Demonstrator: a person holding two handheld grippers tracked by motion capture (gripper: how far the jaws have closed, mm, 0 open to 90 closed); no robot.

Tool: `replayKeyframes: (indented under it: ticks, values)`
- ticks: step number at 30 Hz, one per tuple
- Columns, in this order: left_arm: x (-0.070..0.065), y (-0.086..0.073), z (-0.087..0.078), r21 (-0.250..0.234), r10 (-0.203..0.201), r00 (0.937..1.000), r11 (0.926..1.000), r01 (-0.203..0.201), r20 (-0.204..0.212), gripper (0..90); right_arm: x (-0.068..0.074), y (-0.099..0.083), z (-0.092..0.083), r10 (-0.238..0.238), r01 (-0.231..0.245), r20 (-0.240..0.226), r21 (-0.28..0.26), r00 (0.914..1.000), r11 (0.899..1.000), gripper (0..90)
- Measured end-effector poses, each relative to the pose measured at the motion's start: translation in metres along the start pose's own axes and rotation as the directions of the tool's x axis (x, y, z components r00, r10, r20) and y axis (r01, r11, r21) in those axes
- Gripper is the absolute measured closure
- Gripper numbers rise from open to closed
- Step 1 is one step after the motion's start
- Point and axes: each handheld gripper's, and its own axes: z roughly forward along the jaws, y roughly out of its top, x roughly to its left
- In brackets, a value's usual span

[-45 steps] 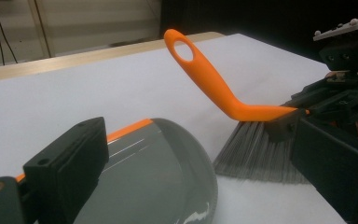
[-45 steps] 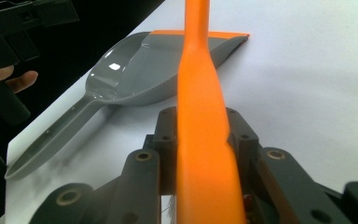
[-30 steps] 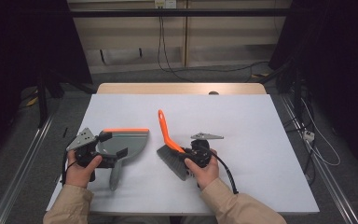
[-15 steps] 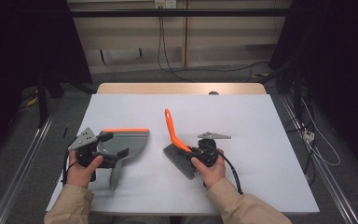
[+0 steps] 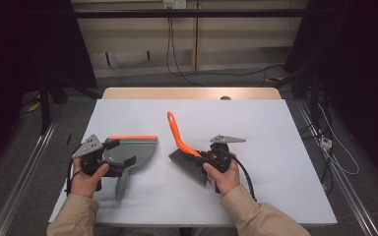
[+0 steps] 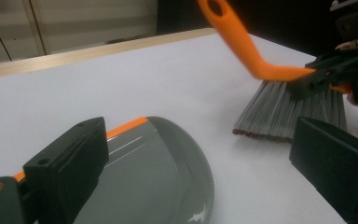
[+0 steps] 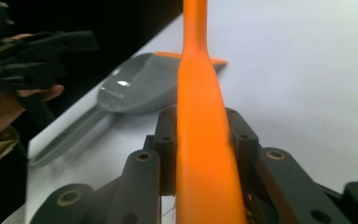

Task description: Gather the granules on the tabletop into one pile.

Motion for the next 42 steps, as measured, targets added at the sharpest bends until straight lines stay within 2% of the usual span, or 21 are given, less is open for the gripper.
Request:
replayKeyframes:
  ticks: [3, 5, 7, 9, 11, 13, 15, 16, 19, 22, 24, 26, 27, 28, 30, 32, 33, 37, 40, 41, 42]
  values:
    - [0.0, 0.0, 0.0, -0.003, -0.001, 1.0, 1.0, 0.001, -0.002, 4.4, 0.001, 0.007, -0.005, -0.044, 0.044, -0.038, 0.003, 0.9983, 0.999, 70.7]
    - [0.0, 0.0, -0.001, -0.003, -0.001, 1.0, 1.0, 0.001, -0.003, 4.4, 0.0, 0.01, -0.01, -0.071, 0.071, -0.036, 0.005, 0.9969, 0.997, 70.6]
    - [0.0, 0.0, -0.001, -0.003, -0.002, 1.0, 1.0, 0.002, -0.003, 4.5, -0.004, 0.013, -0.013, -0.11, 0.11, -0.055, -0.003, 0.9925, 0.994, 70.6]
    - [0.0, 0.0, -0.001, -0.005, -0.001, 1.0, 1.0, 0.001, -0.002, 4.5, -0.009, 0.019, -0.016, -0.156, 0.157, -0.044, 0.004, 0.9867, 0.988, 70.6]
    - [0.0, 0.0, 0.0, -0.003, -0.003, 1.0, 1.0, 0.003, -0.003, 4.5, -0.015, 0.026, -0.017, -0.217, 0.217, -0.033, 0.006, 0.9757, 0.976, 70.7]
    - [0.0, 0.0, 0.001, -0.001, -0.004, 1.0, 1.0, 0.004, -0.003, 4.5, -0.022, 0.032, -0.015, -0.285, 0.285, -0.021, 0.009, 0.9583, 0.958, 70.7]
    - [0.0, 0.0, 0.001, 0.001, -0.005, 1.0, 1.0, 0.005, -0.003, 4.5, -0.03, 0.037, -0.009, -0.327, 0.328, -0.023, 0.029, 0.9447, 0.944, 70.7]
    - [0.0, 0.0, 0.001, 0.001, -0.005, 1.0, 1.0, 0.005, -0.002, 4.5, -0.033, 0.038, -0.006, -0.357, 0.358, -0.027, 0.035, 0.9335, 0.933, 70.7]
    - [0.001, 0.0, 0.0, -0.003, -0.004, 1.0, 1.0, 0.004, -0.001, 4.5, -0.042, 0.039, 0.006, -0.404, 0.405, -0.033, 0.044, 0.914, 0.913, 70.7]
    - [0.002, 0.0, -0.001, -0.002, -0.009, 0.9999, 1.0, 0.009, -0.004, 4.5, -0.049, 0.042, 0.015, -0.452, 0.454, -0.045, 0.048, 0.8909, 0.89, 70.7]
    - [0.003, -0.001, -0.002, -0.001, -0.011, 0.9999, 0.9999, 0.011, -0.003, 4.5, -0.051, 0.046, 0.021, -0.488, 0.491, -0.065, 0.04, 0.8703, 0.87, 70.7]
    - [0.004, -0.001, -0.002, -0.004, -0.016, 0.9999, 0.9999, 0.016, -0.005, 4.5, -0.053, 0.048, 0.027, -0.522, 0.525, -0.065, 0.052, 0.8505, 0.849, 70.7]
    - [0.004, -0.001, -0.002, -0.006, -0.019, 0.9998, 0.9998, 0.019, -0.005, 4.5, -0.053, 0.049, 0.03, -0.543, 0.546, -0.066, 0.053, 0.8374, 0.836, 70.7]
    - [0.005, -0.001, -0.003, -0.005, -0.018, 0.9998, 0.9998, 0.018, -0.006, 4.5, -0.053, 0.049, 0.033, -0.556, 0.559, -0.068, 0.055, 0.8285, 0.827, 70.7]
    - [0.006, -0.001, -0.004, -0.009, -0.021, 0.9997, 0.9997, 0.021, -0.008, 4.5, -0.054, 0.047, 0.038, -0.565, 0.571, -0.092, 0.065, 0.8198, 0.818, 70.7]
    - [0.007, -0.001, -0.005, -0.015, -0.026, 0.9996, 0.9996, 0.025, -0.011, 4.5, -0.053, 0.043, 0.043, -0.587, 0.595, -0.106, 0.086, 0.8029, 0.799, 70.7]
    - [0.008, -0.001, -0.006, -0.014, -0.027, 0.9996, 0.9995, 0.027, -0.013, 4.5, -0.052, 0.043, 0.044, -0.588, 0.598, -0.124, 0.08, 0.7995, 0.797, 70.7]
    - [0.009, -0.001, -0.006, -0.018, -0.032, 0.9993, 0.9993, 0.032, -0.017, 4.5, -0.047, 0.04, 0.044, -0.621, 0.638, -0.165, 0.087, 0.7663, 0.765, 70.7]
    - [0.009, -0.001, -0.005, -0.016, -0.031, 0.9994, 0.9994, 0.031, -0.017, 4.5, -0.044, 0.038, 0.042, -0.63, 0.655, -0.2, 0.091, 0.7502, 0.75, 70.6]
    - [0.009, -0.001, -0.005, -0.015, -0.031, 0.9994, 0.9994, 0.031, -0.017, 4.5, -0.043, 0.037, 0.041, -0.639, 0.666, -0.212, 0.09, 0.7394, 0.741, 70.5]
    - [0.009, -0.001, -0.005, -0.016, -0.029, 0.9994, 0.9994, 0.029, -0.017, 4.5, -0.041, 0.037, 0.04, -0.644, 0.672, -0.217, 0.094, 0.7337, 0.734, 70.4]
